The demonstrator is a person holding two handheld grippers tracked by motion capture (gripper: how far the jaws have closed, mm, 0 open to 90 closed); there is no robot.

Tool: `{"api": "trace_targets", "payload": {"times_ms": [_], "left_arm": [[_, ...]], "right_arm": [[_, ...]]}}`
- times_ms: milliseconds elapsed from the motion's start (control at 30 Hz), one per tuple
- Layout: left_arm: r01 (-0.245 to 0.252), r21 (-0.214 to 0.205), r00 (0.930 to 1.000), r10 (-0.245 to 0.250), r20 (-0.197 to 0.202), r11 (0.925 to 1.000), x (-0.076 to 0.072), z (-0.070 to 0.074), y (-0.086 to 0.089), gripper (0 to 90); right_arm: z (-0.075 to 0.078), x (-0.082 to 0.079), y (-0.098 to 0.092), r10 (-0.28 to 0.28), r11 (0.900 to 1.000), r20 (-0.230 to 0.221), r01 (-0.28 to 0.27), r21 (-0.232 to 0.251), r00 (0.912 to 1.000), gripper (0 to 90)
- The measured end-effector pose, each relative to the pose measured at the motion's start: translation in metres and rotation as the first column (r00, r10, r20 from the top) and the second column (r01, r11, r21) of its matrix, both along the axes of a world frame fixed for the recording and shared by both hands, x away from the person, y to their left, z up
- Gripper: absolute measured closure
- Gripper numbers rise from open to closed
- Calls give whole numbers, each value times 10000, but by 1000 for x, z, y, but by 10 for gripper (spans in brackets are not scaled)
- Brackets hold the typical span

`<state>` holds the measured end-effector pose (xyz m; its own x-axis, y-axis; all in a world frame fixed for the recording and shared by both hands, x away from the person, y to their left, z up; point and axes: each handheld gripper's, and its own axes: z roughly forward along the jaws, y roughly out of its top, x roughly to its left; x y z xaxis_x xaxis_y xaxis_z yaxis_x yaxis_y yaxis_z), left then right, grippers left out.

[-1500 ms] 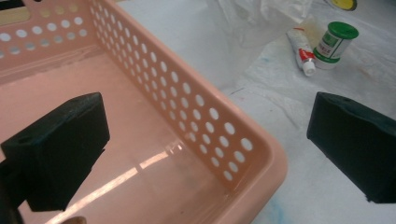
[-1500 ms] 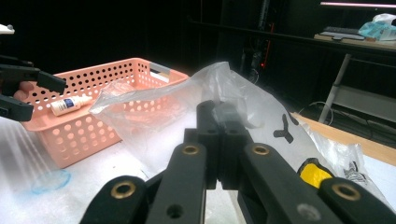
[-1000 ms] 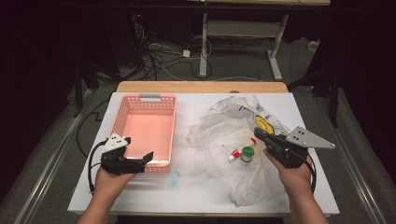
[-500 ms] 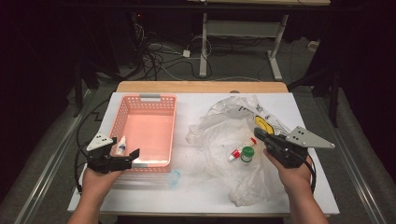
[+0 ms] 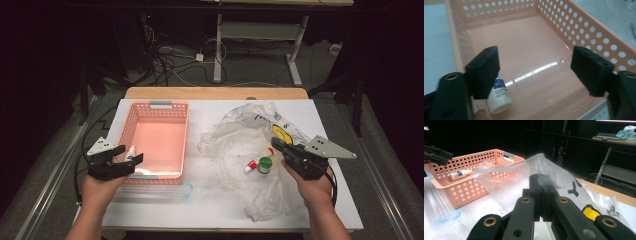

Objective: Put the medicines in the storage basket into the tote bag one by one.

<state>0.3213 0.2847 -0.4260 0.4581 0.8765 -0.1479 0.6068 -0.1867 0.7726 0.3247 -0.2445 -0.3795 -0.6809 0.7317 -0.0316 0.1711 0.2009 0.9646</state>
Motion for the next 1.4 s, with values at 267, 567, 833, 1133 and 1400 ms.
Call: {"api": "trace_targets", "payload": {"times_ms": [267,567,833,1133,1400], "left_arm": [[-451,670,9921,526,-1142,9967,19,10,7,528],[-809,1802,9660,1216,-2280,9803,34,15,8,805],[-796,2442,9343,1577,-3196,9664,50,10,2,878],[-700,3163,9058,1931,-3771,9461,59,4,-5,878],[-567,3809,8896,2199,-4004,9229,60,-1,-10,879]], "right_arm": [[0,-1,0,-21,10000,-54,22,40,10000,900],[1,-1,-1,-11,10000,-7,11,54,10000,900],[1,-2,-2,-10,9999,-38,10,119,10000,900],[2,-1,-4,6,9999,11,-6,145,10000,900],[2,-2,-2,11,9999,-7,-11,165,10000,900]]}}
